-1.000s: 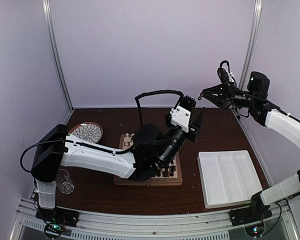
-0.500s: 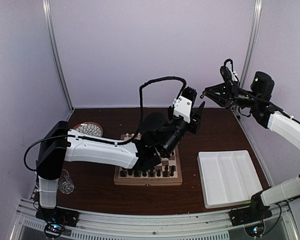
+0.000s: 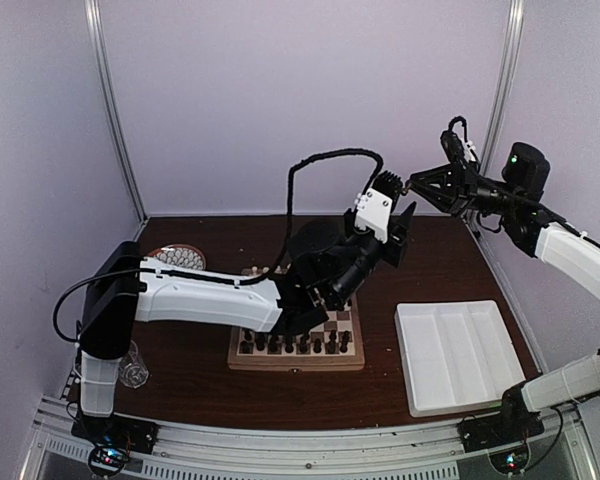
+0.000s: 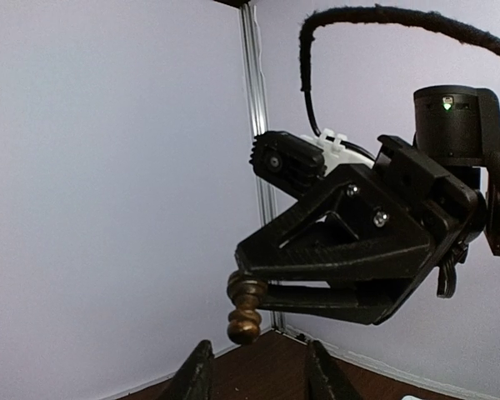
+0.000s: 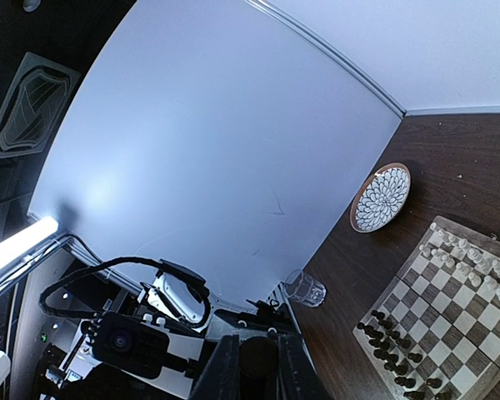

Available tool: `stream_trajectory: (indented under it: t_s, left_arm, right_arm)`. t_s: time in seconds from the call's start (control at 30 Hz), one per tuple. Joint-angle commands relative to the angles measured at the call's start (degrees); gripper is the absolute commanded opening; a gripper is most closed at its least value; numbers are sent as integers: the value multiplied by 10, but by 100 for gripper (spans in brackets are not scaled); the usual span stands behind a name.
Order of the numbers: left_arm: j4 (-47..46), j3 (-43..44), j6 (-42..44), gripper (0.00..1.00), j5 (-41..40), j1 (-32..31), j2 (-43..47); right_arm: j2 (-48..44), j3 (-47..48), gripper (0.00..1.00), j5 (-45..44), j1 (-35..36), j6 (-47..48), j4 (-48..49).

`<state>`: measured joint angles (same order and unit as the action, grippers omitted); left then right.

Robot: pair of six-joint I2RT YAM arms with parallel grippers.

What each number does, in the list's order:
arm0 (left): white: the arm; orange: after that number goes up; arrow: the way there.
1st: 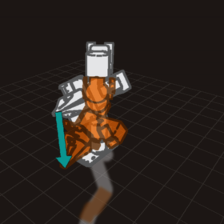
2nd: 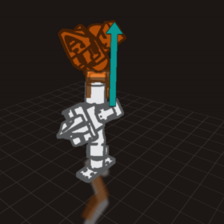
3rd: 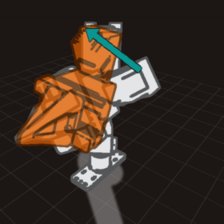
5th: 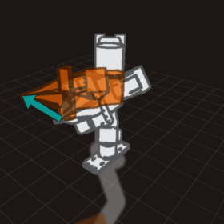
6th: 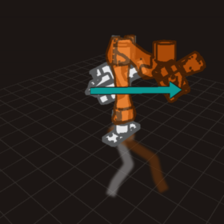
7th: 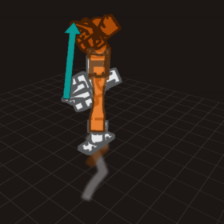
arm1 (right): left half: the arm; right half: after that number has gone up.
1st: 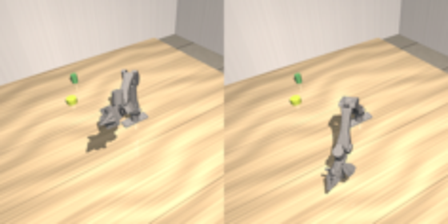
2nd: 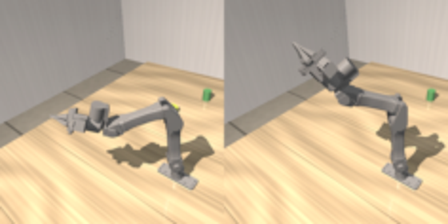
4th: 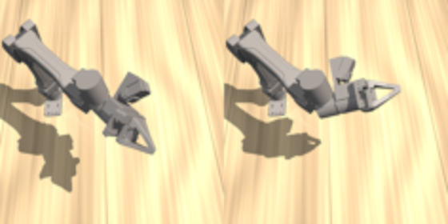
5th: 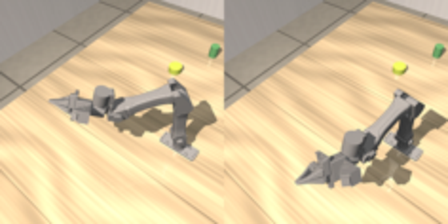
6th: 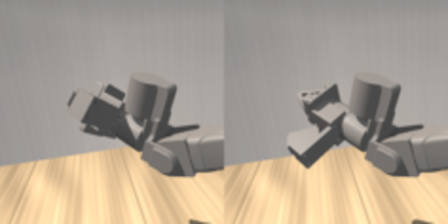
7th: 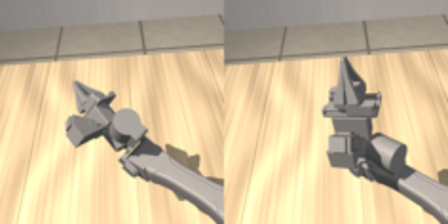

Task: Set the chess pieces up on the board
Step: Pass from the right arm to the left

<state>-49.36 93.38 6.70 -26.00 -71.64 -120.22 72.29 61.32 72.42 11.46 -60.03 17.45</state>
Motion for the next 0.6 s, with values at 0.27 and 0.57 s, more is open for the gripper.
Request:
stream_trajectory:
  t_s: [0.27,0.57]
  left_arm:
    - [-4,37,-11,34,17,11,-15]
    - [5,43,-20,27,22,16,-17]
  right_arm:
    - [-13,-7,17,11,-4,-6,25]
    - [-11,-8,17,12,-4,-10,31]
